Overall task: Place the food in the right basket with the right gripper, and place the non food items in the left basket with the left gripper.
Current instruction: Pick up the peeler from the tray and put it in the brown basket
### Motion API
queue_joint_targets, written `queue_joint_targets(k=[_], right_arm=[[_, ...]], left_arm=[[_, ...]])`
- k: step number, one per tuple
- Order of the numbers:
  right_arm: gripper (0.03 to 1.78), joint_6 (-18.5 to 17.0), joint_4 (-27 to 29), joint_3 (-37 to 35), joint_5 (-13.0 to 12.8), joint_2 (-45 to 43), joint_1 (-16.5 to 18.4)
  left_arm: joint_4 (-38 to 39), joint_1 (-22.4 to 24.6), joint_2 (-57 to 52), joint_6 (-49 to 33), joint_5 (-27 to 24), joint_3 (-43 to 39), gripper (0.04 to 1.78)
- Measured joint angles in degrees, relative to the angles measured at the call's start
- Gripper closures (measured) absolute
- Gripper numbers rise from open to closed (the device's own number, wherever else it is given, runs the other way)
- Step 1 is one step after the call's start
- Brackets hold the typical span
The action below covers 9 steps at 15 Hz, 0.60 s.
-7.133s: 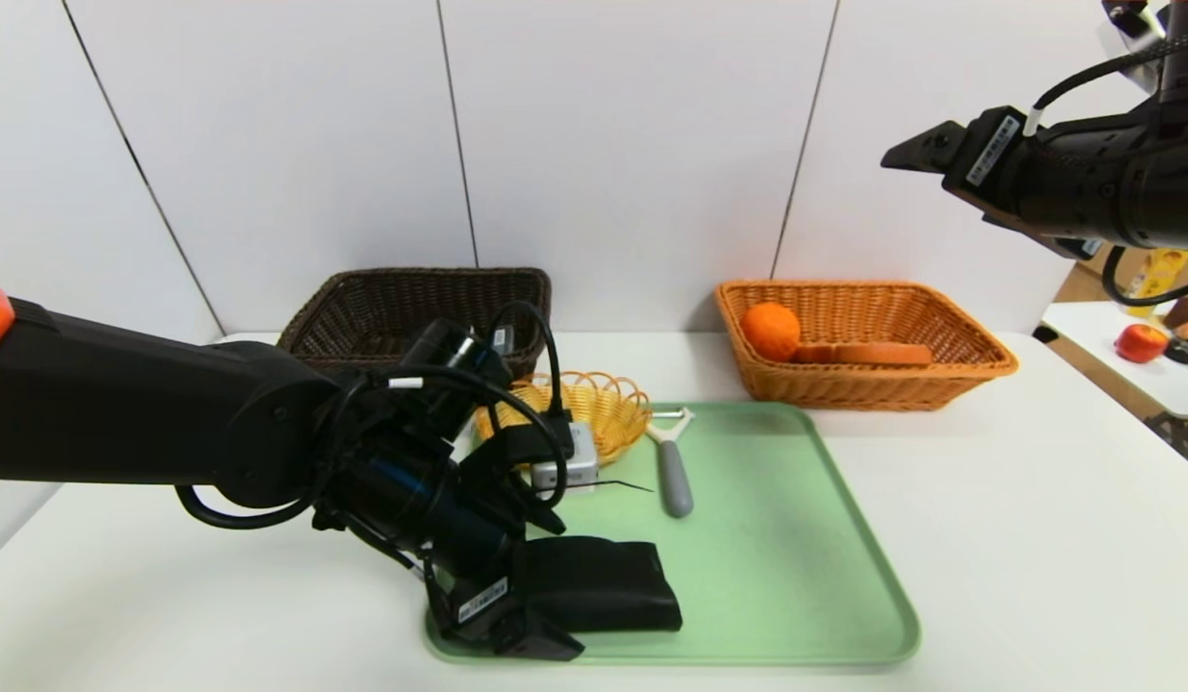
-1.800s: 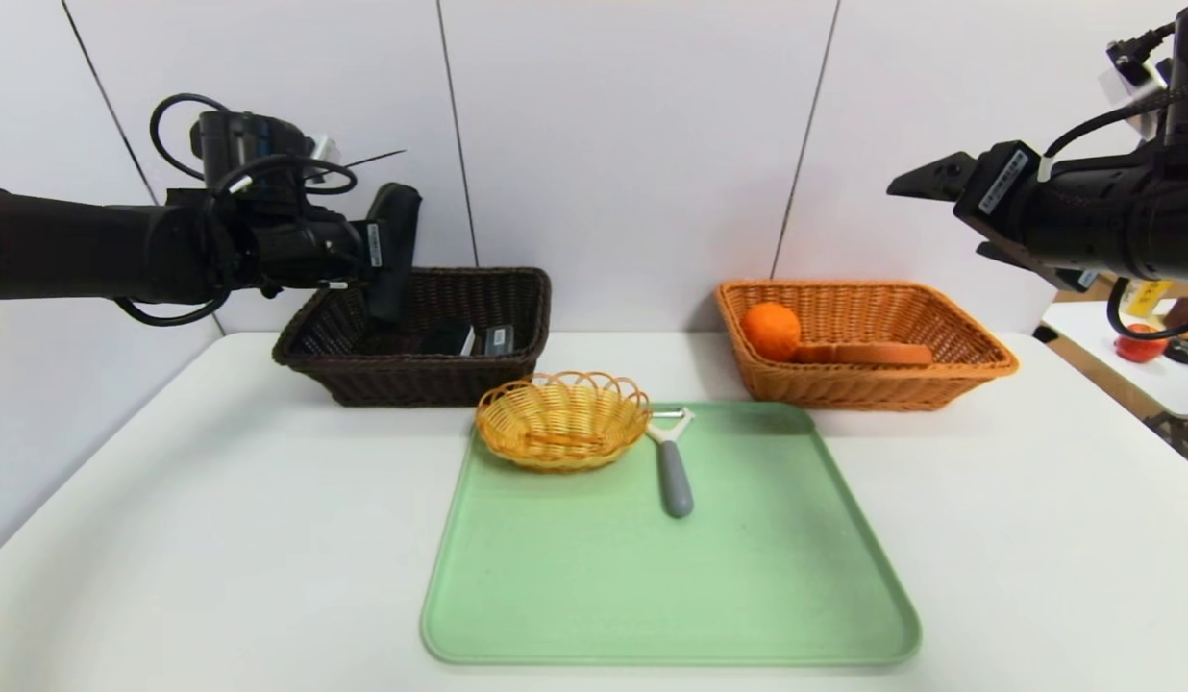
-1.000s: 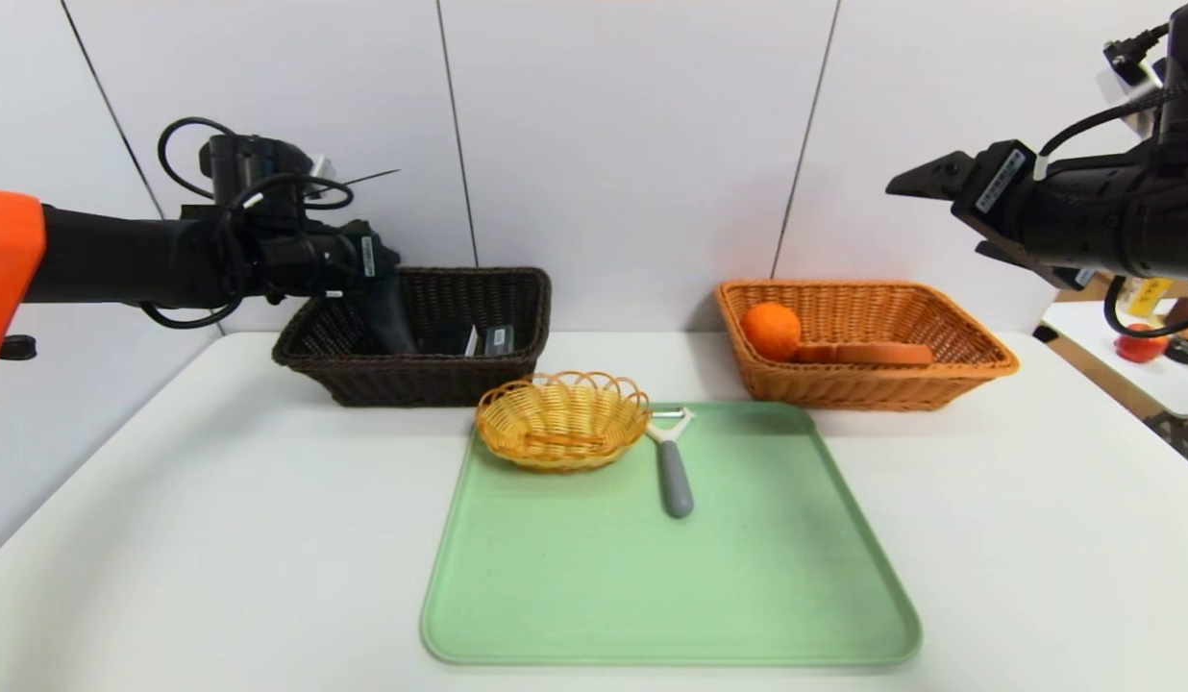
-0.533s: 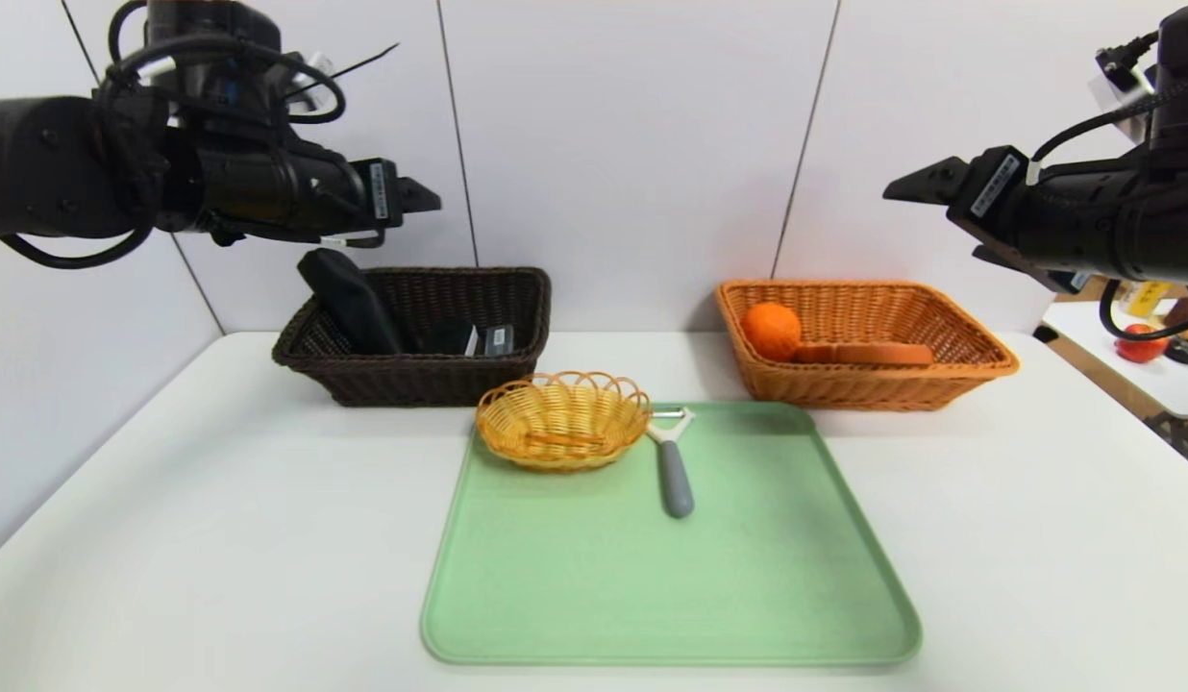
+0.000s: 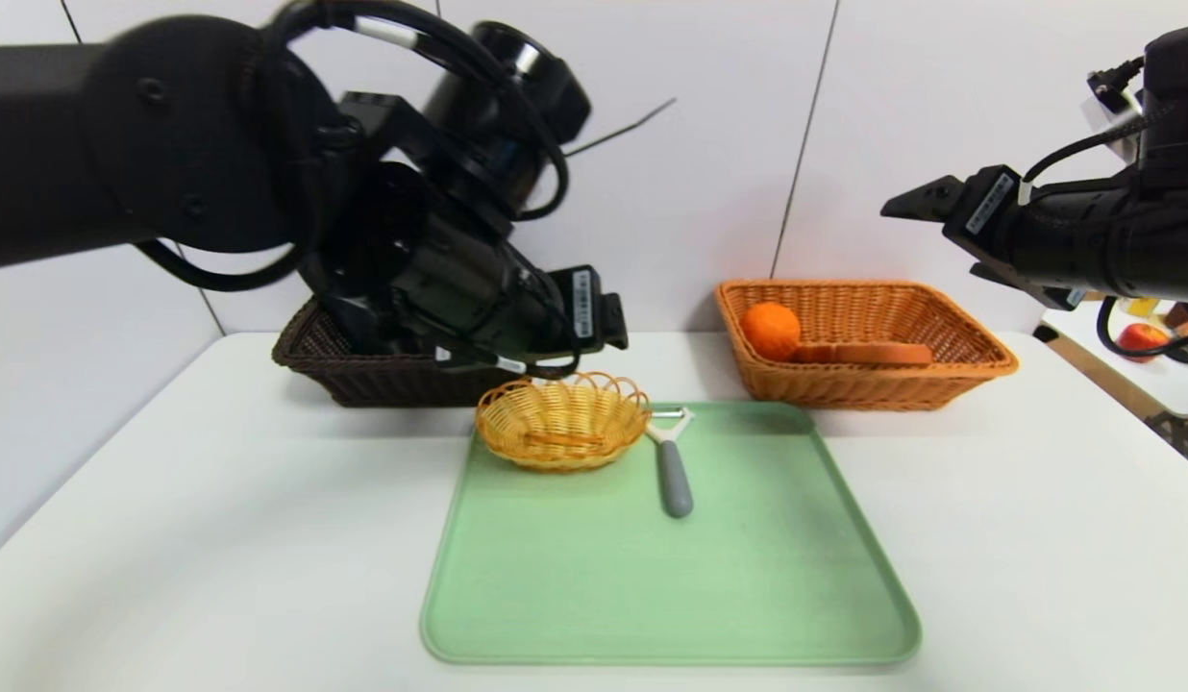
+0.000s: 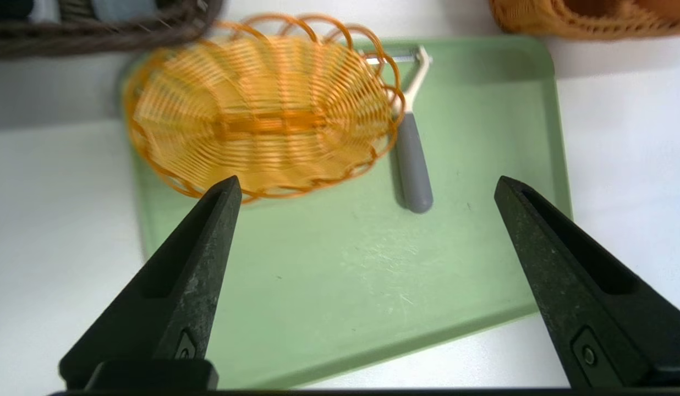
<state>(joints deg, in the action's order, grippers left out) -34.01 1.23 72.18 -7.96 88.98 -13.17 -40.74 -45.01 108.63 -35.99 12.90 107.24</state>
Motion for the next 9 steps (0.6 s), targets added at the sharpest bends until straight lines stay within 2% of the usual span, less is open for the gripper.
queue_joint_targets(k=[3,7,9], right_arm=[[0.11,-2.5,-0.7,-1.3,0.0,-0.3,0.0],[0.11,-3.5,-9.5,-7.7,0.2,-0.9,0.5],[0.11,-3.6,-13.2,-11.2,0.2,-1.9,0.9]], left_arm=[[-4.4,-6.4,7.0,-5.7,1.2,5.4,0.17],[-4.4,-11.5,11.8,-6.5,2.0,6.6,0.15],[-4.0,-12.8,13.5,-6.4,4.6,6.7,0.15]])
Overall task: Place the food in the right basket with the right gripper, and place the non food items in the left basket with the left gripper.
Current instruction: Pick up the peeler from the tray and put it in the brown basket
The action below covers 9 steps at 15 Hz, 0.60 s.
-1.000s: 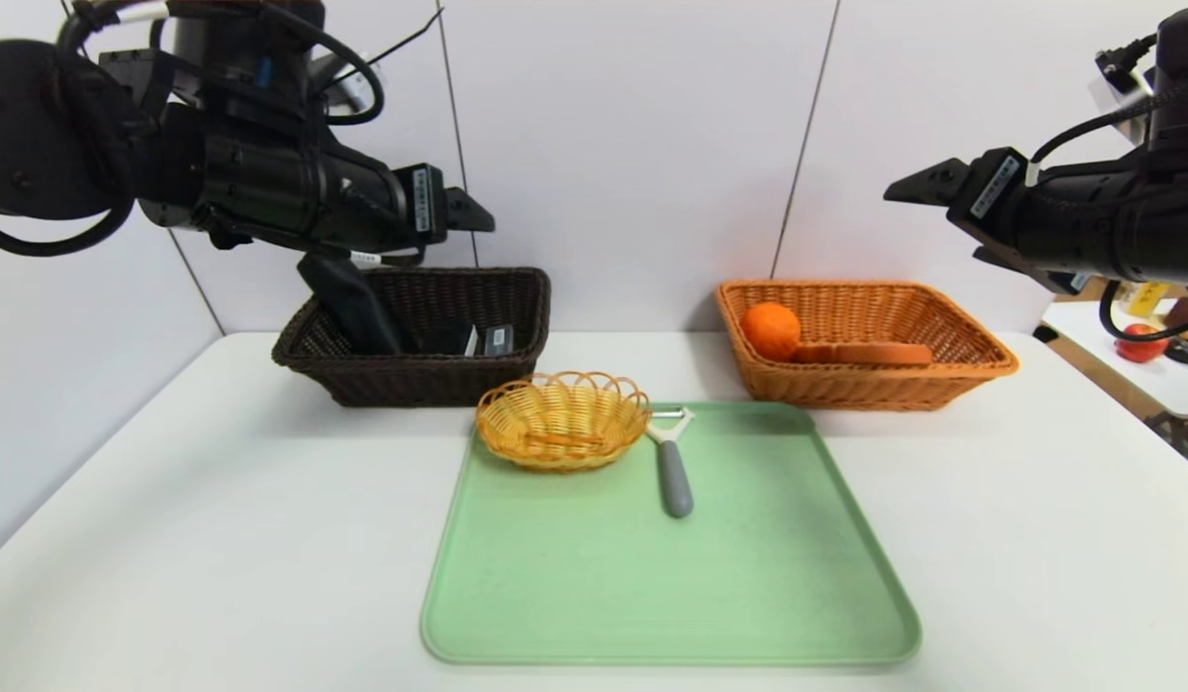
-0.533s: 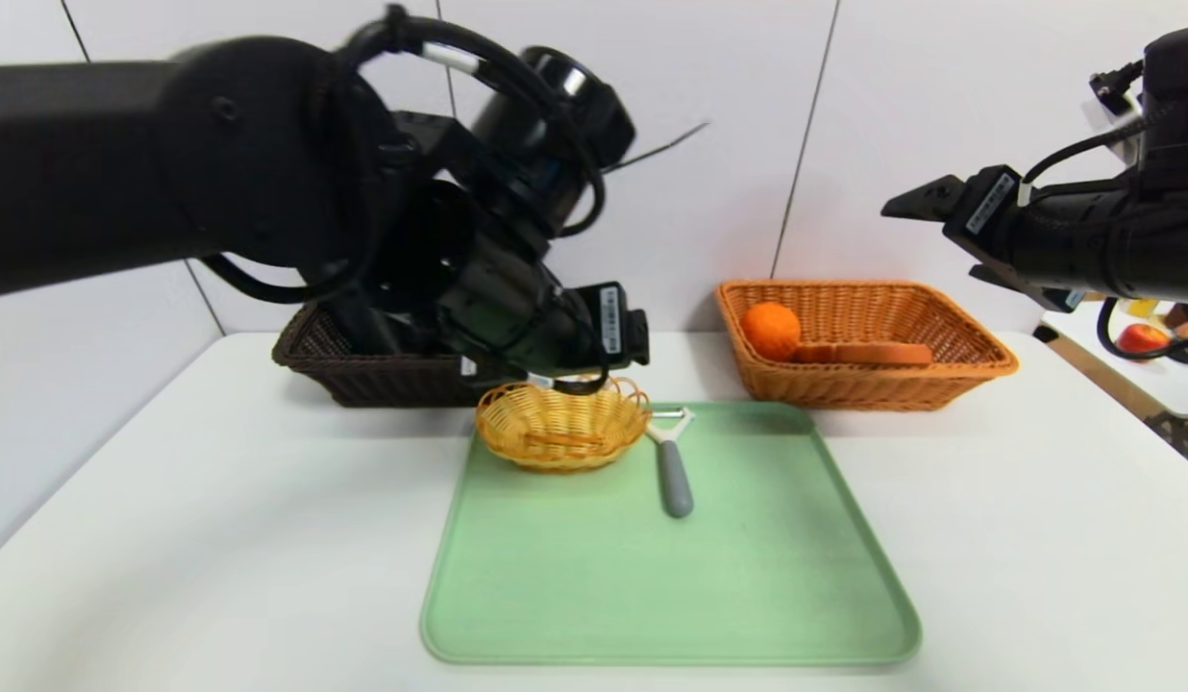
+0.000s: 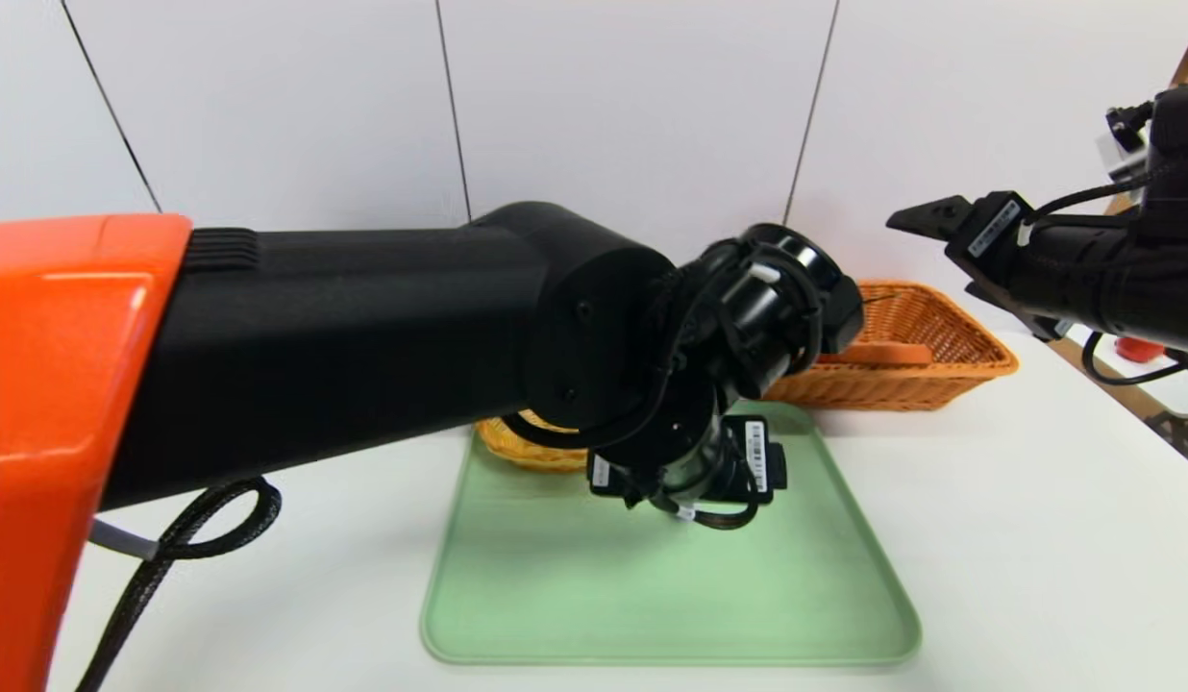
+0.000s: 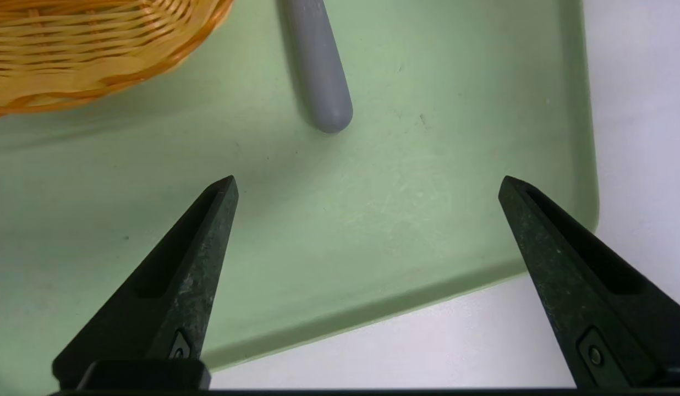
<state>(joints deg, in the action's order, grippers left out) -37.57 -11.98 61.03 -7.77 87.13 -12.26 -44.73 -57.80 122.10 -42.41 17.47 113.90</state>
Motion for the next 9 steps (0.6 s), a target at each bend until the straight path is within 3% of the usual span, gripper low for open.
queue_joint_targets(k=[3,9], right_arm=[[0.11,0.0,-0.4,-2.2,0.0,-1.5,0.2],[0.11,0.0,-0.4,-3.4,0.7,-3.1,0.8]], left_arm=[[3.8,-0.5,2.3,0.1,3.5,0.0,0.14],[6.9,-0.7,5.9,-0.5,4.2,0.3,0.13]])
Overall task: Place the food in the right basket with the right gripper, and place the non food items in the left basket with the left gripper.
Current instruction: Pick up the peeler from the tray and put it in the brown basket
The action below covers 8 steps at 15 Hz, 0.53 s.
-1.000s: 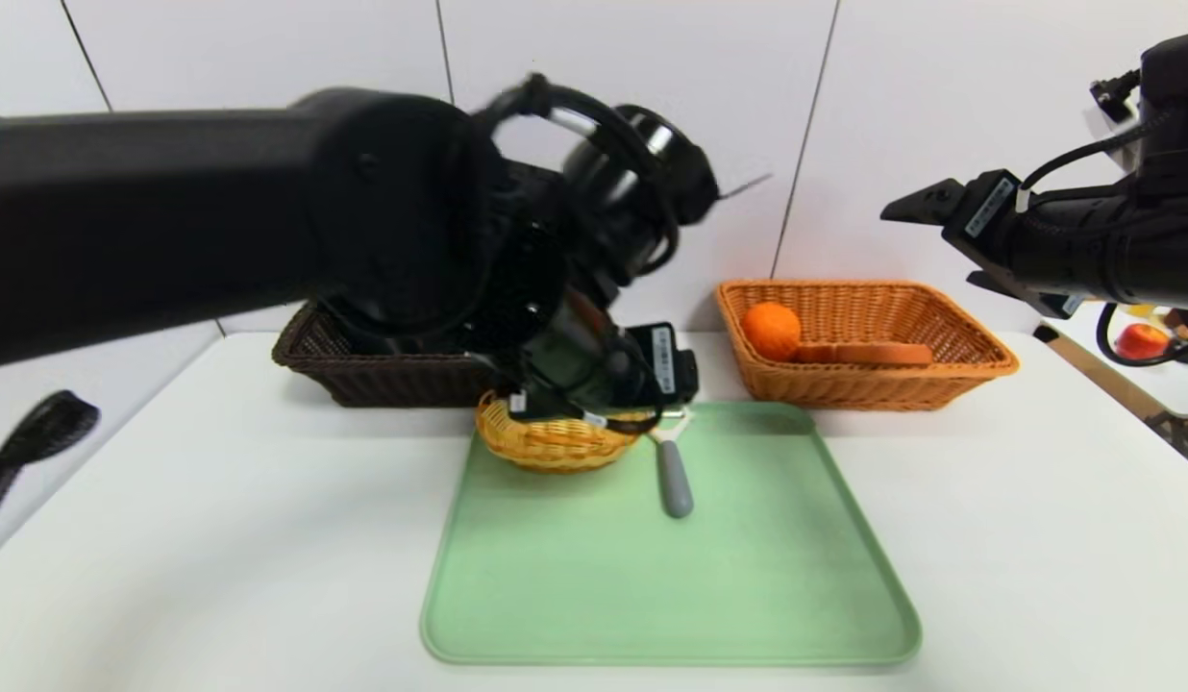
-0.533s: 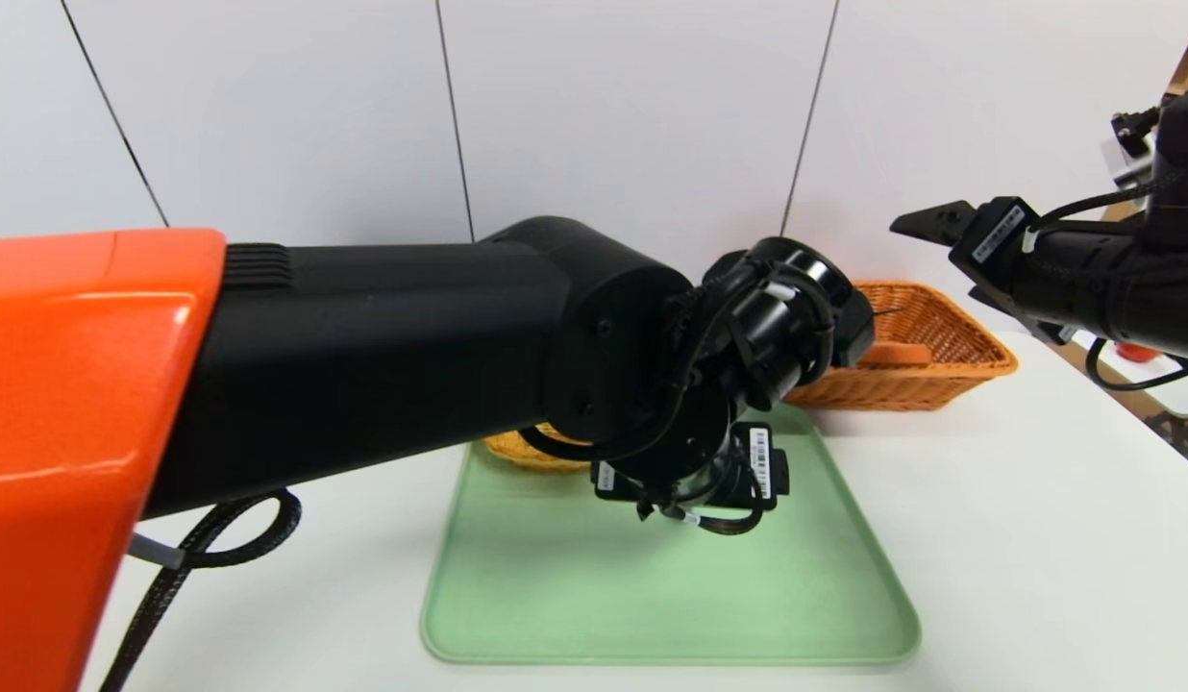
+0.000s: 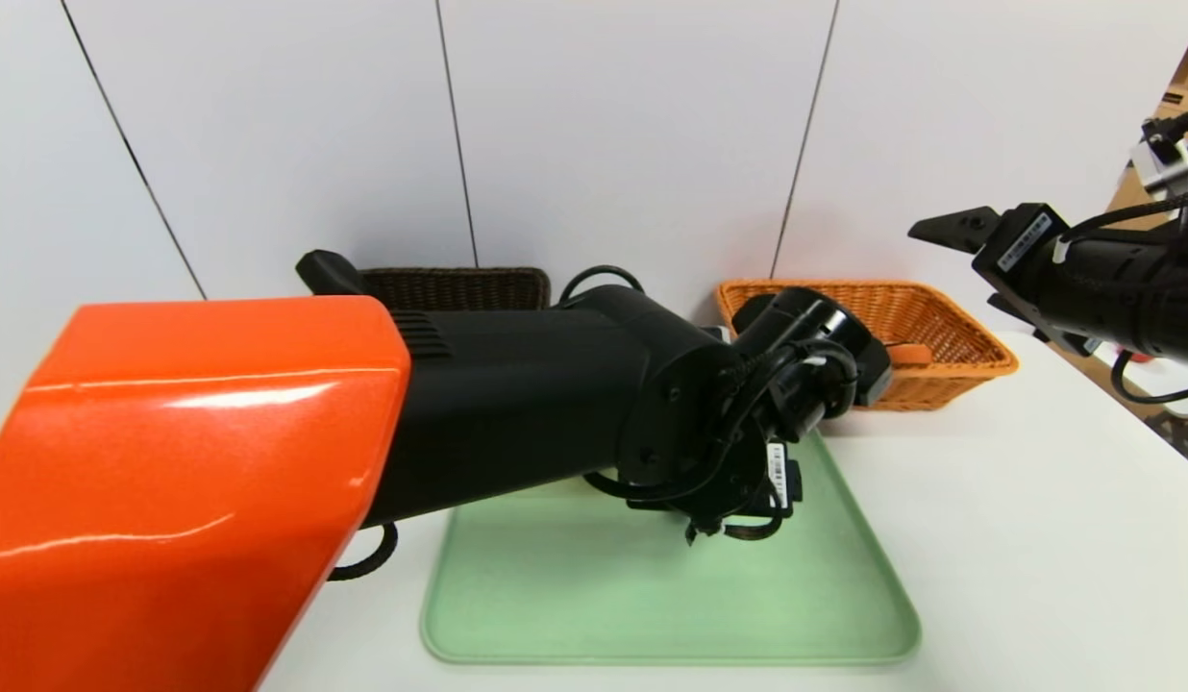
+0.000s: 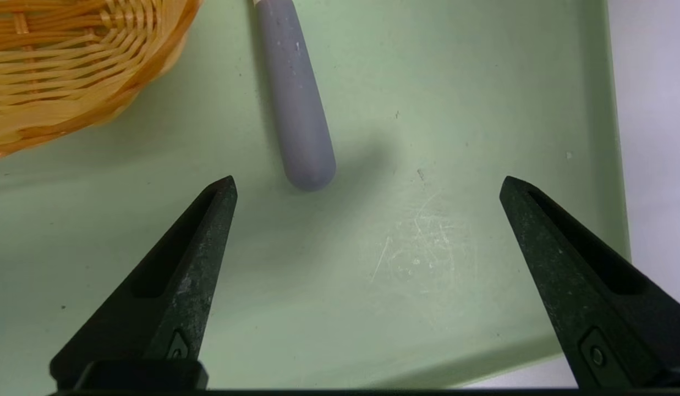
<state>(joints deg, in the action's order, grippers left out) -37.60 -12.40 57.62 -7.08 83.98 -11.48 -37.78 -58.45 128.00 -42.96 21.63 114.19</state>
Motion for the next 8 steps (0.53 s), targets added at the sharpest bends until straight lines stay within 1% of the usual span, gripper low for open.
queue_joint_targets(k=[2,3,6,8], right_arm=[[0.11,0.0,0.0,-0.7,1.3,-0.7,0.4],[0.11,0.0,0.0,-1.0,1.5,-0.9,0.6],[0.11,0.0,-0.1,-1.7,1.9,-1.5,1.4],[0.11,0.1,-0.1,-2.3,2.8,-2.0,1.6]], left_arm=[[1.8,0.0,1.2,0.1,2.9,0.0,0.13],[2.4,0.0,1.8,0.1,4.5,0.0,0.13],[2.6,0.0,3.5,0.2,5.8,0.0,0.13],[2.7,0.1,4.2,0.4,7.2,0.0,0.13]])
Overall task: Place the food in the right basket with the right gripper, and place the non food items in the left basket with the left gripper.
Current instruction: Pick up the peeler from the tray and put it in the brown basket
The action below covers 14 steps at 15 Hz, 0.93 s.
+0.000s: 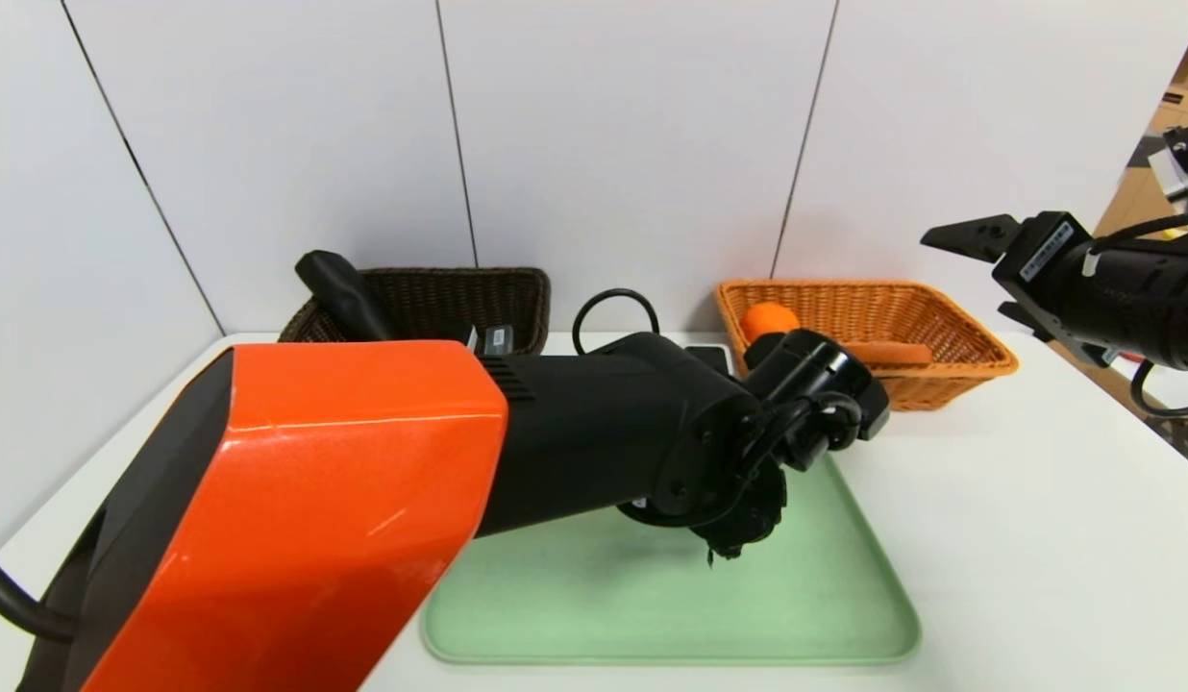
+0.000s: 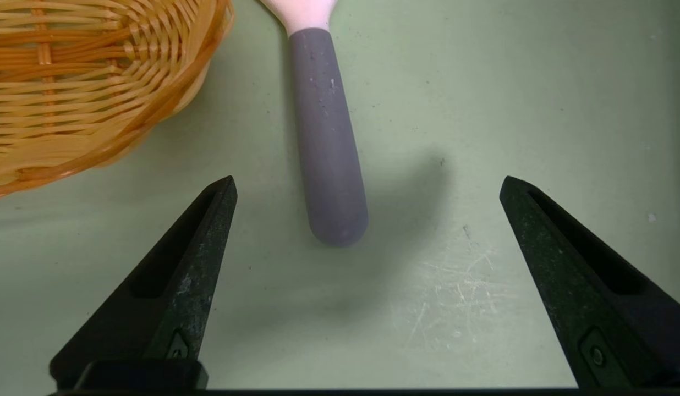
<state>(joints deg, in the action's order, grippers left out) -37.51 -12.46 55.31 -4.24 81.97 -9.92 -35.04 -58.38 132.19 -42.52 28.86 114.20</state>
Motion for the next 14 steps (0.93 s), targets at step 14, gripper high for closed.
queue_joint_targets(k=[14], right_arm=[[0.11,0.5,0.0,-0.5,1.0,-0.6,0.4]], left_arm=[[2.4,1.7,3.2,2.5,3.4,0.0,0.13]])
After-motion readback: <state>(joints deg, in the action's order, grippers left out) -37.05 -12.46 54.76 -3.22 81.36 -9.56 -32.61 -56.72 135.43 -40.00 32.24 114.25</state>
